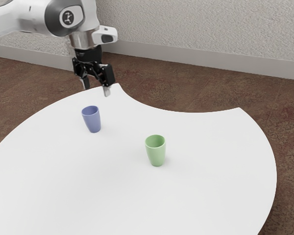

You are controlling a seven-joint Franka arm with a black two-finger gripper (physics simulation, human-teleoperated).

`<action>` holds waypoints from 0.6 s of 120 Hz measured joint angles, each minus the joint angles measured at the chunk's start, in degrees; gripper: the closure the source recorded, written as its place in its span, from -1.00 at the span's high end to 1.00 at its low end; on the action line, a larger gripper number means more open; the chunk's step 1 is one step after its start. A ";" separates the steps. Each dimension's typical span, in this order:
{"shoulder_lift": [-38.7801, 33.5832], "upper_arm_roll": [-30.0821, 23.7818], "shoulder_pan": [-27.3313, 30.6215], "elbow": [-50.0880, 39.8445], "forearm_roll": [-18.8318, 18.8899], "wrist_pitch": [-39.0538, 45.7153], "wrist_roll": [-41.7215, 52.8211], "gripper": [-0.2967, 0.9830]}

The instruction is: Place the right cup onto the left cup

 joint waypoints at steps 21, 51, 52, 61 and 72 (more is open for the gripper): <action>0.56 0.05 0.51 0.00 0.07 0.73 0.07 0.54; 3.34 0.05 -1.80 -0.20 -0.50 3.01 0.11 0.54; 3.50 0.05 -1.92 -0.20 -0.58 3.12 0.11 0.54; 5.08 0.05 -2.44 -0.21 -1.89 4.01 0.11 0.54; 7.06 0.06 -3.19 -0.30 -3.29 5.16 0.07 0.53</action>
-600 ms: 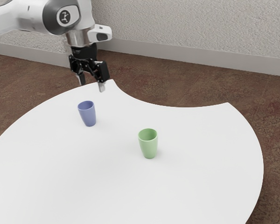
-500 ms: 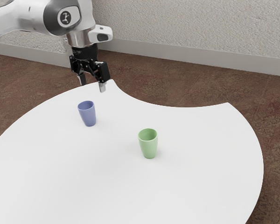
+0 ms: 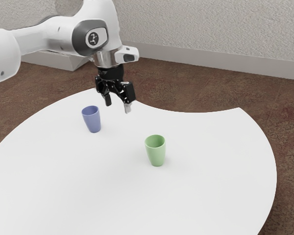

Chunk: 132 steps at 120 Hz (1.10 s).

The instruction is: Place the right cup onto the left cup

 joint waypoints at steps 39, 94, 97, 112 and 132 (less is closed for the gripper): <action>8.05 -0.41 -3.23 -1.16 -1.81 9.06 -0.26 0.34; 21.33 -0.32 -6.31 7.21 -1.70 15.22 -0.41 0.21; 21.73 -0.31 -6.31 7.38 -1.73 15.30 -0.42 0.20; 23.85 -0.27 -6.29 9.06 -1.67 15.60 -0.44 0.19; 26.18 -0.32 -5.94 11.02 -1.49 15.73 -0.48 0.15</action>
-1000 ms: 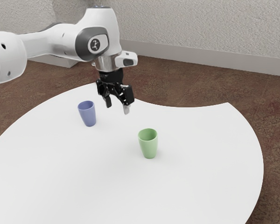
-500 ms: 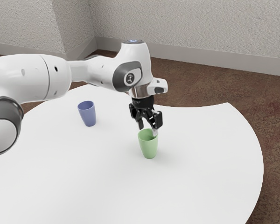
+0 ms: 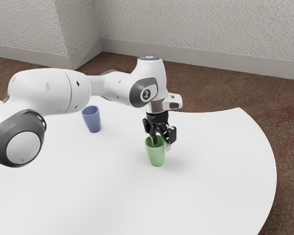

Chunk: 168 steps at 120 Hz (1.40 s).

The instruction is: Place the right cup onto the left cup

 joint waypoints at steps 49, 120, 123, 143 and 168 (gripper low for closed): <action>0.87 -0.14 0.16 0.23 -0.24 -0.18 -0.53 -0.46; -5.54 1.31 0.99 -0.42 1.26 -3.08 -1.22 -0.68; -6.16 1.40 1.29 -0.48 1.51 -3.40 -1.23 -0.68; -9.15 1.57 3.61 -0.57 3.83 -5.61 -1.23 -0.68; -9.57 1.28 7.38 0.28 6.19 -7.81 -1.01 -0.69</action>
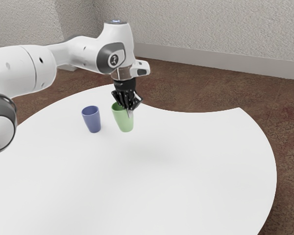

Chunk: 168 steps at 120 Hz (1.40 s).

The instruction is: Place the right cup onto the left cup

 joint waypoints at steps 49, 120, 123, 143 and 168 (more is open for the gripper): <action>2.34 -0.01 6.04 9.57 4.90 -4.25 1.89 -0.69; 11.37 -0.19 13.84 20.53 8.50 -5.42 8.00 -0.69; 11.67 -0.19 14.03 20.80 8.52 -5.37 8.28 -0.69; 13.28 -0.22 14.74 21.63 8.61 -5.02 9.94 -0.69; 15.52 -0.67 15.02 23.17 8.63 -4.59 11.59 -0.69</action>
